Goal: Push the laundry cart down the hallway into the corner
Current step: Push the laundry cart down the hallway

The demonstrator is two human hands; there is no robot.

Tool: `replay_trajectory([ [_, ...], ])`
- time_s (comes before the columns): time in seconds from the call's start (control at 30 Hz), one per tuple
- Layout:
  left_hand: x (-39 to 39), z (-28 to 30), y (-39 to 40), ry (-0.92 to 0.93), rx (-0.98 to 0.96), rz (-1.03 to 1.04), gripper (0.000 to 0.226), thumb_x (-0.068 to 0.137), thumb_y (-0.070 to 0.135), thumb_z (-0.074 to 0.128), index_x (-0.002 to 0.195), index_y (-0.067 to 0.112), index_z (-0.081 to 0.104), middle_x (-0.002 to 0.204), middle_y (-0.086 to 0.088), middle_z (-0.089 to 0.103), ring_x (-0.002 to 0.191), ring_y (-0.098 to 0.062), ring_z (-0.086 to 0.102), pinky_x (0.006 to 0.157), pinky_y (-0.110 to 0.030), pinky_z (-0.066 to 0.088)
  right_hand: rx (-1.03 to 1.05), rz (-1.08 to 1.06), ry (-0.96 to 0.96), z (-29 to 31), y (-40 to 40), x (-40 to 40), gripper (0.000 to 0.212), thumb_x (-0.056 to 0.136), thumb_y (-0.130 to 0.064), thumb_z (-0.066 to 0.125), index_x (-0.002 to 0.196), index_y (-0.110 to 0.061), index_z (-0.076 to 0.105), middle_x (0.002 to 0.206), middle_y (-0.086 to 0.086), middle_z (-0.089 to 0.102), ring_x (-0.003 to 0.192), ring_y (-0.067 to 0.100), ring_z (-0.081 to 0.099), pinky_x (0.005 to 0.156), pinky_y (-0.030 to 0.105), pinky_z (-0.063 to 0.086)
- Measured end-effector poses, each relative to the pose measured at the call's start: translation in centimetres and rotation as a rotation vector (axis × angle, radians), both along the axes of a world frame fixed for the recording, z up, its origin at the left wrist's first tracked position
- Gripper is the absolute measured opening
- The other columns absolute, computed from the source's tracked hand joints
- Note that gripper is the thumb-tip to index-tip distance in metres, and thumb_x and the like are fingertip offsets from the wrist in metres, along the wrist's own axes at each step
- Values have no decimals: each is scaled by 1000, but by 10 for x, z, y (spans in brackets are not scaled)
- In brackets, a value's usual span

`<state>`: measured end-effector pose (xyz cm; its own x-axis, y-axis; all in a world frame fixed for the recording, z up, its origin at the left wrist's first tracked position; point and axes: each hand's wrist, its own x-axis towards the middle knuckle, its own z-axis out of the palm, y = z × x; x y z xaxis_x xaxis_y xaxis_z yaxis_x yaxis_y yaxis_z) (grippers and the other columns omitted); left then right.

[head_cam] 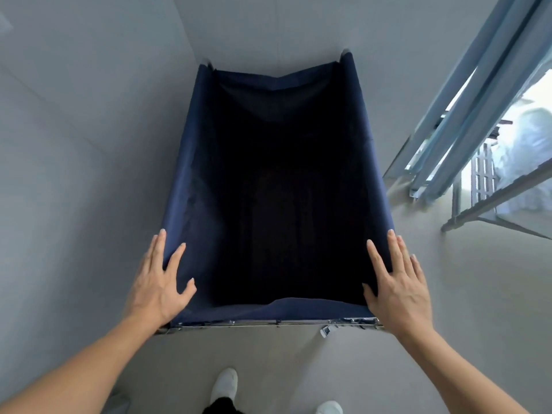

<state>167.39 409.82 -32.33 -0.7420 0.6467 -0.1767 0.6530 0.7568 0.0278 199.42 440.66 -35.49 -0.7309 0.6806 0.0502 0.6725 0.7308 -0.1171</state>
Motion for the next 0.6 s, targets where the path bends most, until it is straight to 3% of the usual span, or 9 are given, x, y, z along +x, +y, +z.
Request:
replay_trajectory([
  [0.27, 47, 5, 18, -13, 25, 69, 93, 77, 60, 27, 152, 8, 45, 170, -18, 7, 156, -39, 19, 111, -54, 44, -9, 88, 6, -4, 33, 29, 99, 68, -19, 90, 157, -13, 47, 169, 26, 27, 154, 44, 36, 115, 60, 45],
  [0.43, 68, -6, 23, -29, 36, 78, 84, 80, 55, 36, 147, 9, 52, 170, -19, 15, 152, -40, 27, 98, -57, 54, 3, 114, -33, -6, 54, 48, 97, 71, -21, 89, 157, -14, 46, 171, 24, 25, 155, 43, 34, 116, 61, 43],
  [0.6, 88, -14, 27, -28, 39, 93, 82, 82, 55, 37, 151, 11, 47, 172, -17, 7, 153, -38, 23, 106, -56, 50, 12, 132, -53, -4, 71, 61, 97, 72, -20, 88, 158, -14, 45, 172, 23, 23, 157, 43, 32, 118, 60, 41],
])
